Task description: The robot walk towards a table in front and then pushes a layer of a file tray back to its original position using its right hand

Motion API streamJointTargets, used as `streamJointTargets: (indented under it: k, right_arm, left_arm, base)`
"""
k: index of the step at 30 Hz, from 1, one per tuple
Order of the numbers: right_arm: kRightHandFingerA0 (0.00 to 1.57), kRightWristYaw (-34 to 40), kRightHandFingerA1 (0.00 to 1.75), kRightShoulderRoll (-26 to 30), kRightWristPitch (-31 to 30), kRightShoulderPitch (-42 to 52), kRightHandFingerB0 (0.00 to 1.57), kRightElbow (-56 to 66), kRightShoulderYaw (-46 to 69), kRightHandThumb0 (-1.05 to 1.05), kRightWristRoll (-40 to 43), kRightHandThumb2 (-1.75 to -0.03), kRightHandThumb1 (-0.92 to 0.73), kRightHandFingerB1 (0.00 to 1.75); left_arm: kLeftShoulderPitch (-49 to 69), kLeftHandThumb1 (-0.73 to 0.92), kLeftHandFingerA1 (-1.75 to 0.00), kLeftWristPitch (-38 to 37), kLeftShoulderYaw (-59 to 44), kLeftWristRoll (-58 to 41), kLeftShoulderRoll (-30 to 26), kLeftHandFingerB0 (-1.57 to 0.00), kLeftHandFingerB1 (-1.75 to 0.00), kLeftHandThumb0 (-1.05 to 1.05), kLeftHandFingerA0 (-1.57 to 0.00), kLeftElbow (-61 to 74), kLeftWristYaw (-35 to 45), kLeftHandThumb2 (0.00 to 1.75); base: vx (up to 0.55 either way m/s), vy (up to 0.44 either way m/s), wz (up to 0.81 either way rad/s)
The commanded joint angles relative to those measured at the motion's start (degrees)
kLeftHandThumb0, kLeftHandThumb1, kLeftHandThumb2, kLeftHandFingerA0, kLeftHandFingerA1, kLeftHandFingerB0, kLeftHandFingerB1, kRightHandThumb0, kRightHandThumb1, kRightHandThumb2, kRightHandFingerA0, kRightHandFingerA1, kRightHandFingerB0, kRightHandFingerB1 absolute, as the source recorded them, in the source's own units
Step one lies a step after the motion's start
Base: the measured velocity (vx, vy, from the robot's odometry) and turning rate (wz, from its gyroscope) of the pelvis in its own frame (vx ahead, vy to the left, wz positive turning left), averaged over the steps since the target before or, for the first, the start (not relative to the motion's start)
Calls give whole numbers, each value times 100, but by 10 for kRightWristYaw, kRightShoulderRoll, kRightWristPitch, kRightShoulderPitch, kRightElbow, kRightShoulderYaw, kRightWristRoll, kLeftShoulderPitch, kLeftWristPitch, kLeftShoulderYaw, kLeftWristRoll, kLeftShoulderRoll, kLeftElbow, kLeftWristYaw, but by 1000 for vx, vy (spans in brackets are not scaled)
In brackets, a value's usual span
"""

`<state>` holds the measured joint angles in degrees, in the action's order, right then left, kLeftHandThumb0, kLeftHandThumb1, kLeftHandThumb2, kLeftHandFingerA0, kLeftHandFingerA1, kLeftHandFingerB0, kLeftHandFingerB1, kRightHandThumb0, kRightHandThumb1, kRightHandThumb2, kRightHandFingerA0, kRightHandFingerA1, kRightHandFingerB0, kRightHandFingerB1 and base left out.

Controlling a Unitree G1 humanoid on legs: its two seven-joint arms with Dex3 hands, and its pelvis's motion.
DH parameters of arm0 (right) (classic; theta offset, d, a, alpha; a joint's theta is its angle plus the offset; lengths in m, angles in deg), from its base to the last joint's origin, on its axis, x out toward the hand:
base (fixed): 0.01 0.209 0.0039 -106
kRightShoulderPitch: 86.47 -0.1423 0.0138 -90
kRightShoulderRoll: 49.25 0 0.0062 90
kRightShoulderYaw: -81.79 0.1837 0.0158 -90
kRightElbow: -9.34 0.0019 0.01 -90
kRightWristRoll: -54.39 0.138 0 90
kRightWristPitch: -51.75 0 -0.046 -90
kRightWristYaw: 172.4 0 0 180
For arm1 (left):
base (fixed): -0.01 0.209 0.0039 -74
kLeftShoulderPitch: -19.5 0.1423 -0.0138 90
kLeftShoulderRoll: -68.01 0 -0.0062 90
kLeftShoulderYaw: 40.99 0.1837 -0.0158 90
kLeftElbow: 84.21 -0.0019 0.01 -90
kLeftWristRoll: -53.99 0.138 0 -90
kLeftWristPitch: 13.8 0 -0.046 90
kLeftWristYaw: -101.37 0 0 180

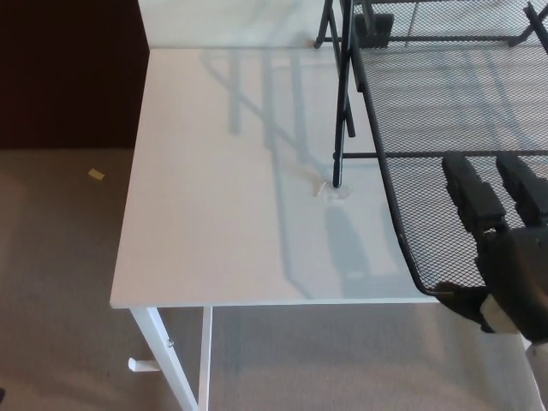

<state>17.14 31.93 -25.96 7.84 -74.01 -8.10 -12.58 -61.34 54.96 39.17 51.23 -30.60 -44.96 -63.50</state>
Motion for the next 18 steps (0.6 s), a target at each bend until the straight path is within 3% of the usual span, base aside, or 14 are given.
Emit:
streamJointTargets:
  k: [1, 7, 8, 9, 10, 18]
  right_arm:
    - [0, 12, 6, 18, -52, -8, 0, 3, -16, -77, 4, -81, -44, 0]
    - [0, 23, 7, 28, -72, -42, 1, -12, -38, -73, 10, -80, -42, 4]
    - [0, 24, 11, 30, -75, -44, 0, -14, -41, -69, 12, -72, -39, 14]
    - [0, 26, 11, 32, -79, -47, 0, -16, -44, -69, 14, -72, -39, 14]
    - [0, 17, 4, 30, -88, -56, 0, -21, -48, -73, 14, -79, -42, 0]
    - [0, 1, 3, 33, -122, -104, 0, -60, -71, -68, 25, -77, -41, 0]
  left_arm:
    - [14, 44, -52, 10, 2, 4, -4, -44, -43, -31, -61, 9, 6, 64]
    - [12, 45, -52, 2, 0, 1, -3, -45, -44, -30, -60, 12, 9, 64]
    - [12, 44, -52, 3, 0, 2, -3, -45, -44, -32, -60, 13, 7, 64]
    - [12, 44, -52, 3, 1, 4, -4, -45, -44, -32, -60, 13, 5, 64]
    - [11, 43, -53, 3, 2, 5, -5, -45, -44, -34, -61, 10, 5, 65]
    - [12, 44, -52, 13, 1, 2, -1, -46, -44, -31, -61, 23, 5, 63]
  base:
    - [0, 0, 0]
    - [0, 0, 0]
    - [0, 0, 0]
    - [0, 0, 0]
    - [0, 0, 0]
    - [0, 0, 0]
